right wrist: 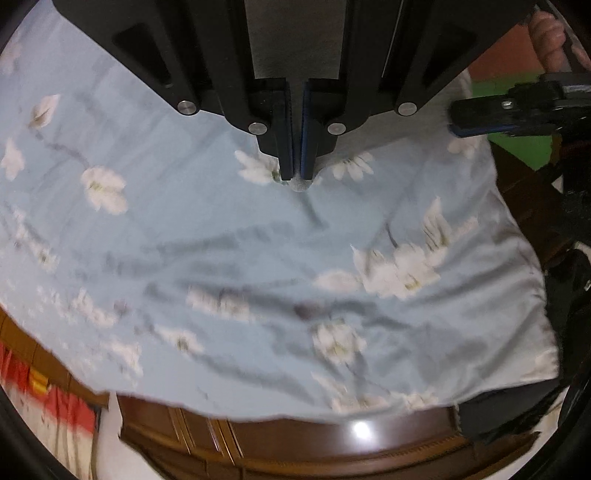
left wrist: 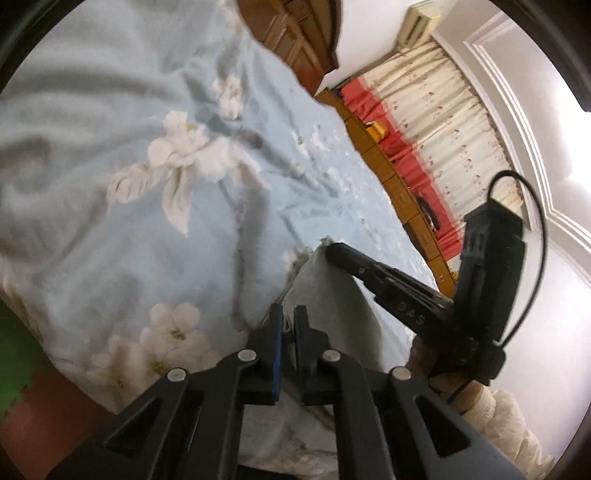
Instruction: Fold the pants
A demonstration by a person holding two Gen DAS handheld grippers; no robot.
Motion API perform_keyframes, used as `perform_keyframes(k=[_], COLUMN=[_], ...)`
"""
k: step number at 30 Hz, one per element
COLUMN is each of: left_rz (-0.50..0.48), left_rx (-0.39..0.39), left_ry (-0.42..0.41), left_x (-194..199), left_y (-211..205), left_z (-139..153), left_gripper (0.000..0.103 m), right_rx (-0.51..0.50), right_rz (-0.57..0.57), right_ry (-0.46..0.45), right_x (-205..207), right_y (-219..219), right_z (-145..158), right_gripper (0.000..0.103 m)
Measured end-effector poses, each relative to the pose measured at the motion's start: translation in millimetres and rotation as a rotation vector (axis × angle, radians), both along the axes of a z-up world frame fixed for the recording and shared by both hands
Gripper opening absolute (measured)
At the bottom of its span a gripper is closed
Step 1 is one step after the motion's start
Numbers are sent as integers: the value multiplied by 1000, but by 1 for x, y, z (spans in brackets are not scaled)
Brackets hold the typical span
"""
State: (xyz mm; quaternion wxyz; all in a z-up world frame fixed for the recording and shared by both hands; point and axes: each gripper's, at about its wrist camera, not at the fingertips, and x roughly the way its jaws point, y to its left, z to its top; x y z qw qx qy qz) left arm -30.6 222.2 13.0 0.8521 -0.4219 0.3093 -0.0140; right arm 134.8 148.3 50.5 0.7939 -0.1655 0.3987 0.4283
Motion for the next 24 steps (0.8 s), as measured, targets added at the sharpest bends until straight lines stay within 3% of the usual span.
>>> perform_keyframes(k=[2, 6, 8, 10, 11, 12, 14, 19, 24], left_rz=[-1, -23, -3, -16, -30, -43, -80, -148, -204], left_rx=[-14, 73, 167, 226, 247, 262, 285, 370, 421], left_ry=[8, 53, 82, 88, 90, 89, 75, 37, 52], left_x=[-3, -2, 0, 3, 5, 6, 9, 26, 54], left_y=[1, -7, -15, -25, -29, -32, -40, -67, -100], left_z=[-3, 4, 14, 22, 27, 32, 42, 61, 67], left_gripper=[4, 5, 6, 11, 18, 25, 30, 32, 32], right_rx=[1, 43, 64, 107, 116, 115, 104, 34, -24], right_rz=[-18, -124, -199, -266, -284, -300, -333, -524, -724], right_ry=[31, 113, 110, 111, 118, 126, 124, 120, 112], right_x=[4, 14, 17, 19, 20, 19, 17, 5, -4], right_y=[0, -8, -21, -45, -56, -71, -103, -216, -321], right_z=[-6, 5, 18, 35, 41, 47, 56, 67, 65], right_gripper=[4, 10, 25, 35, 35, 35, 35, 35, 35])
